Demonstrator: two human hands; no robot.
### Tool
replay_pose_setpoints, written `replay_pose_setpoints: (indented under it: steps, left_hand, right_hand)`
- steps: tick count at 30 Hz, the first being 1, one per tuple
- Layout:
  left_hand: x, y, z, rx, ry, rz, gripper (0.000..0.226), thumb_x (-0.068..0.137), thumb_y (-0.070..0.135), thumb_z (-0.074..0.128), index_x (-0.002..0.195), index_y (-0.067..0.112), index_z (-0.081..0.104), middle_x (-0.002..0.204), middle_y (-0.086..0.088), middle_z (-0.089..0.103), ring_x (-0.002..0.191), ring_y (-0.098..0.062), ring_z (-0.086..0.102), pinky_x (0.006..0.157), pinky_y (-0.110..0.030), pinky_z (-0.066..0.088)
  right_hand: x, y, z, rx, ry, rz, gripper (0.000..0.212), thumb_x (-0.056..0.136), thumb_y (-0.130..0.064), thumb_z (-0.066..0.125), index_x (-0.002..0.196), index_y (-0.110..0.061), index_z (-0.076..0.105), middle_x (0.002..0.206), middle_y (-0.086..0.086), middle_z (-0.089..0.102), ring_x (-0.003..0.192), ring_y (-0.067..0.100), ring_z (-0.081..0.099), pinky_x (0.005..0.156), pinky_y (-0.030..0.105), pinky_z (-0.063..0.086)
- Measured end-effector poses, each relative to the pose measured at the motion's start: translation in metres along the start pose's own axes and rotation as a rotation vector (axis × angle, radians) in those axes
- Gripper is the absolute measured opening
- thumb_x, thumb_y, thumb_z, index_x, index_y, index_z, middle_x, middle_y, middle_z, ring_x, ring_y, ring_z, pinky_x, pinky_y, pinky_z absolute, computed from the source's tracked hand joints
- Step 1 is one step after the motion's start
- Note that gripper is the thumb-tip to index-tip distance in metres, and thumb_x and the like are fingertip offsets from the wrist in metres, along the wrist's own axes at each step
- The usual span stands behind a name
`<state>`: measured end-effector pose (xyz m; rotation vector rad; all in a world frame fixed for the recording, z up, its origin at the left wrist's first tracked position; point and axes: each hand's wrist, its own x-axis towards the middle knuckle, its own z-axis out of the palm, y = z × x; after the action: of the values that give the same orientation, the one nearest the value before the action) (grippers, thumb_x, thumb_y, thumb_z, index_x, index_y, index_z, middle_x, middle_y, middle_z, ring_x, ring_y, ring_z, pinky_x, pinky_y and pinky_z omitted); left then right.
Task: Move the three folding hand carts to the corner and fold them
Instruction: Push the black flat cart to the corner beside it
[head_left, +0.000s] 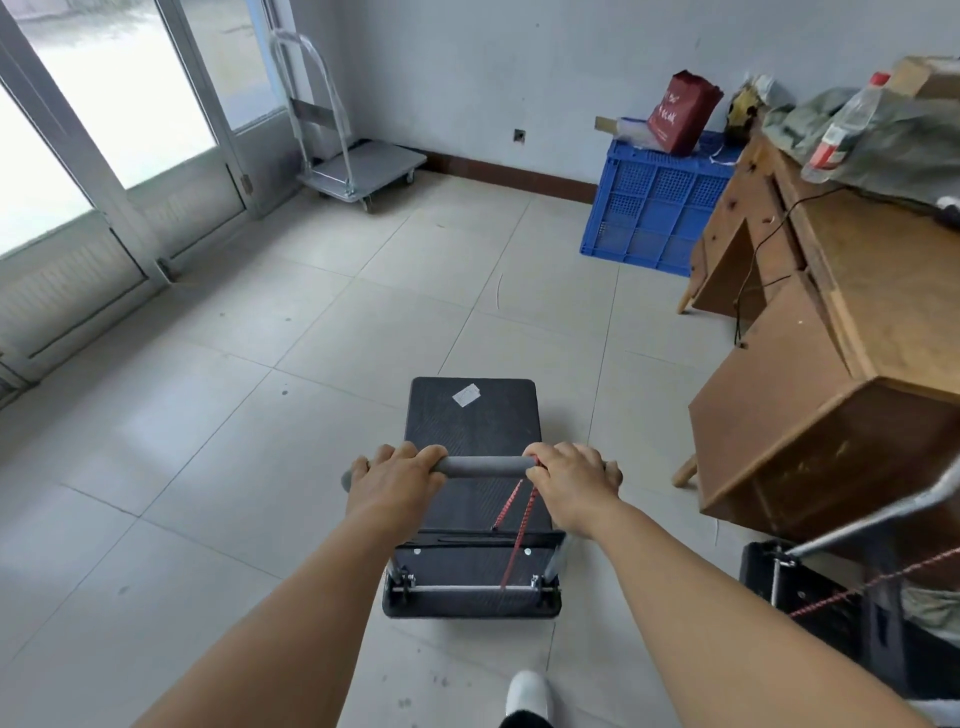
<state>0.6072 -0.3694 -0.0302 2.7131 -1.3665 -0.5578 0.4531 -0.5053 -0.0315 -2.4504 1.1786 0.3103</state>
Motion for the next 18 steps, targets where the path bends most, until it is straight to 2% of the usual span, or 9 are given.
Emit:
replay_pose_setpoints:
  steps: [18]
  left_hand:
    - [0.252, -0.015, -0.083, -0.068, 0.017, -0.121, 0.033, 0.100, 0.037, 0.029, 0.130, 0.040, 0.042, 0.122, 0.003, 0.051, 0.118, -0.021, 0.039, 0.105, -0.040, 0.026]
  right_hand:
    - [0.269, -0.029, -0.095, -0.047, -0.009, -0.104, 0.028, 0.101, -0.038, 0.027, 0.122, -0.038, 0.045, 0.135, -0.004, 0.047, 0.133, 0.020, 0.028, 0.103, 0.047, 0.025]
